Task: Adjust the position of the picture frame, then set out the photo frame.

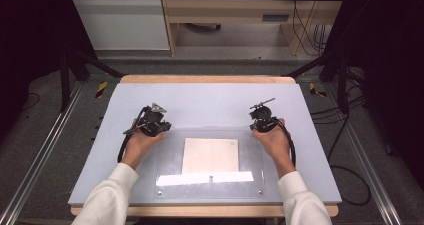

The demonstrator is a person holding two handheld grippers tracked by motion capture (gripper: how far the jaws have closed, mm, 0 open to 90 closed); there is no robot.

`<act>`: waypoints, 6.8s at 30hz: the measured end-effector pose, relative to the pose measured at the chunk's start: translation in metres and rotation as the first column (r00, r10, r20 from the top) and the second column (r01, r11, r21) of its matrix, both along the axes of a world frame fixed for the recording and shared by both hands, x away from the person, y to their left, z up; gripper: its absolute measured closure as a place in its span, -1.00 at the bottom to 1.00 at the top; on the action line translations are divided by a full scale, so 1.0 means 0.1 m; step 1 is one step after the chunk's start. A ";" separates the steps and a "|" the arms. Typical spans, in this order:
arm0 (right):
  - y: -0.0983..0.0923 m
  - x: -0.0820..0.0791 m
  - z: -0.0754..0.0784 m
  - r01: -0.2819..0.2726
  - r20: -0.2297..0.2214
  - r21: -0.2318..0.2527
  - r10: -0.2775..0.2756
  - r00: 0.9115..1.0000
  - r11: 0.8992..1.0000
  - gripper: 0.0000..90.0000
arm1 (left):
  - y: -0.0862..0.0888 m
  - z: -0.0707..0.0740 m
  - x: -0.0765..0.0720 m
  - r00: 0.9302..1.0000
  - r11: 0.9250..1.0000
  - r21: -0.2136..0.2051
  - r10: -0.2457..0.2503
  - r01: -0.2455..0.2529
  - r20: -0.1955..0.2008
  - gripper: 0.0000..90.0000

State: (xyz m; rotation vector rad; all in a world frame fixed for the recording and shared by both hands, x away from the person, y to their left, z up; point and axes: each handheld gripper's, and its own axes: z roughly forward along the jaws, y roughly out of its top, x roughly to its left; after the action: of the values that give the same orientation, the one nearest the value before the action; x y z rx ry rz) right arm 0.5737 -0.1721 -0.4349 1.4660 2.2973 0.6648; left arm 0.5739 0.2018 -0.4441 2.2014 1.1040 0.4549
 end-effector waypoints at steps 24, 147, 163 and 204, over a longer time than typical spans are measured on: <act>-0.05 0.03 -0.18 0.012 0.033 0.041 -0.013 0.999 0.999 0.90 | -0.03 -0.13 0.06 0.999 0.999 -0.015 0.037 -0.037 -0.007 0.88; -0.09 -0.01 0.04 0.021 0.151 0.112 -0.038 0.988 0.993 0.91 | -0.05 0.05 0.02 0.984 0.983 -0.079 0.169 -0.164 0.051 0.89; -0.14 0.13 0.07 0.022 0.078 0.156 -0.034 0.996 0.987 0.91 | -0.01 0.10 0.16 0.990 0.987 -0.076 0.140 -0.141 -0.026 0.89; -0.59 -1.57 0.11 -0.171 0.454 0.071 0.121 0.883 0.983 -0.63 | -0.04 0.15 0.28 0.984 0.986 -0.048 0.153 -0.157 -0.087 0.89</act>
State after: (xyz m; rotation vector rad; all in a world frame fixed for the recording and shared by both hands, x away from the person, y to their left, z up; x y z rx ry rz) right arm 0.4163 -0.2312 -0.4237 1.0438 2.0405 1.0642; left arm 0.6016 0.1980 -0.4292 2.1120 1.3238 0.3970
